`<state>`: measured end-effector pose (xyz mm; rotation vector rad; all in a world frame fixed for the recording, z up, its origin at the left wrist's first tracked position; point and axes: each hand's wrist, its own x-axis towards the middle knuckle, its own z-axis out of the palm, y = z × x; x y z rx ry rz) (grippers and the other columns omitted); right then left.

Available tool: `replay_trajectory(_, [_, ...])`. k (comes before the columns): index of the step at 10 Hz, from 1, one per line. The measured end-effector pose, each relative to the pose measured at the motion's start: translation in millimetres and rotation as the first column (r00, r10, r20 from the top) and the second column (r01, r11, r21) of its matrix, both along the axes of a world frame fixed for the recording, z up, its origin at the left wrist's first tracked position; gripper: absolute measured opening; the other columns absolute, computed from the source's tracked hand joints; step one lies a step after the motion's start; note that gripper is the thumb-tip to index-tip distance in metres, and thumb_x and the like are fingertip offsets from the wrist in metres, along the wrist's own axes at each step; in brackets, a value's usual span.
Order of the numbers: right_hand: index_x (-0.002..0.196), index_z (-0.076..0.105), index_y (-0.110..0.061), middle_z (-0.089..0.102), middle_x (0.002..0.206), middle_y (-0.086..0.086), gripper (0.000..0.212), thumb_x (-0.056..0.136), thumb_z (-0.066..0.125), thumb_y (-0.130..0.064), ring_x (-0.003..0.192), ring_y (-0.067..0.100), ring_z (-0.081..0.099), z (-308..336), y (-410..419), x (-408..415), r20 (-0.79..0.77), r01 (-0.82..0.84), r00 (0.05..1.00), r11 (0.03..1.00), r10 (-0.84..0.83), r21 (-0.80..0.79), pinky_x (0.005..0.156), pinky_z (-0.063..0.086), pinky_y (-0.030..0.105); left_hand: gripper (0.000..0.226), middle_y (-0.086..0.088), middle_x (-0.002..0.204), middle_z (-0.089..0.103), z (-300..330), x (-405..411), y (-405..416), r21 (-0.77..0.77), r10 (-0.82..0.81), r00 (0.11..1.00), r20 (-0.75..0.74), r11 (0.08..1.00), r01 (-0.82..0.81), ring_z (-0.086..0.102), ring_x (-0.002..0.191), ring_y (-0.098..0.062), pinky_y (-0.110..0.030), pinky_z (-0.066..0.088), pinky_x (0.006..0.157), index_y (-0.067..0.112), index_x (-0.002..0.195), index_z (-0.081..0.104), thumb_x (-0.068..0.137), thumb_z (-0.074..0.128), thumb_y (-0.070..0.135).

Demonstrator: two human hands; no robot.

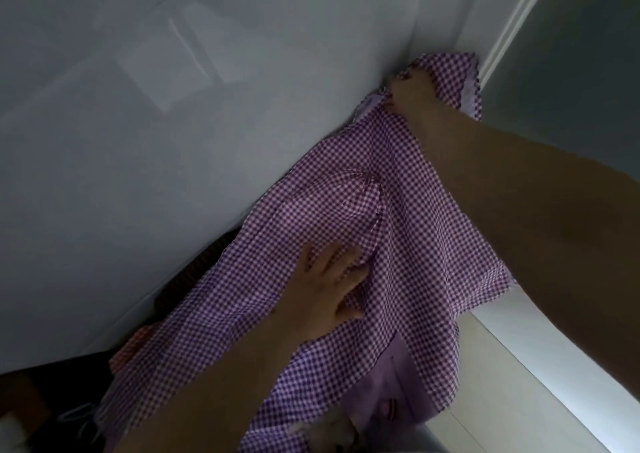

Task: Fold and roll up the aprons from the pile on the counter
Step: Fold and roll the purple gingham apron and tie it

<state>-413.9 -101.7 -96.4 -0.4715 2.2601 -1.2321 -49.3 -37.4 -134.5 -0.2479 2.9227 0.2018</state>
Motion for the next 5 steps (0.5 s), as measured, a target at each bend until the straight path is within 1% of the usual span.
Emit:
replay_trajectory(1, [0.113,0.062,-0.007,0.062,0.119,0.015,0.036,0.091,0.05,-0.032,0.1,0.02,0.057,14.0,27.9,27.5,0.134,-0.103,0.984,0.991,0.114,-0.087,0.102,0.043,0.037,0.081,0.006,0.161,0.0,-26.0,7.3,-1.5,-0.017,0.061,0.974,0.219,0.998,-0.059,0.001,0.146,-0.03,-0.07,0.001,0.11,0.043,0.148,0.006,0.074,0.013,0.076])
replay_trajectory(2, [0.115,0.059,0.002,0.063,0.114,0.013,0.033,0.098,0.048,-0.024,0.105,0.022,0.058,10.3,63.6,62.0,-0.014,-0.117,0.993,0.983,0.116,-0.139,0.096,0.041,0.02,0.078,0.009,0.158,-0.017,-41.1,6.2,-18.8,-0.028,0.15,0.948,0.281,0.989,-0.149,-0.015,0.145,-0.027,-0.064,-0.016,0.108,0.05,0.138,-0.02,0.068,0.0,0.077])
replay_trajectory(3, [0.109,0.058,-0.005,0.063,0.104,0.002,0.02,0.096,0.051,-0.019,0.092,0.01,0.059,3.1,123.1,107.6,-0.239,0.086,0.958,0.956,-0.156,-0.28,0.085,0.041,0.011,0.078,0.009,0.159,-0.012,-45.0,4.3,-22.0,-0.038,0.154,0.951,0.266,0.988,-0.15,-0.01,0.146,-0.027,-0.066,-0.009,0.11,0.049,0.139,-0.017,0.068,0.0,0.078])
replay_trajectory(4, [0.11,0.056,-0.01,0.058,0.103,-0.003,0.02,0.097,0.049,-0.023,0.085,0.002,0.051,-26.7,213.5,157.0,-0.182,0.437,0.854,0.862,-0.487,-0.259,0.076,0.039,0.006,0.084,0.009,0.159,-0.013,-48.0,6.7,-21.3,-0.032,0.149,0.952,0.266,0.989,-0.146,-0.012,0.145,-0.026,-0.066,-0.006,0.111,0.048,0.144,-0.015,0.068,-0.001,0.079])
replay_trajectory(5, [0.103,0.054,-0.01,0.053,0.097,0.011,0.041,0.092,0.045,-0.049,0.087,0.017,0.049,-77.7,292.2,192.6,0.125,0.771,0.635,0.636,-0.762,-0.035,0.082,0.039,0.031,0.082,0.009,0.159,-0.012,-46.0,5.2,-20.9,-0.021,0.135,0.952,0.274,0.991,-0.134,-0.013,0.145,-0.026,-0.066,-0.005,0.111,0.046,0.147,-0.011,0.076,0.01,0.081])
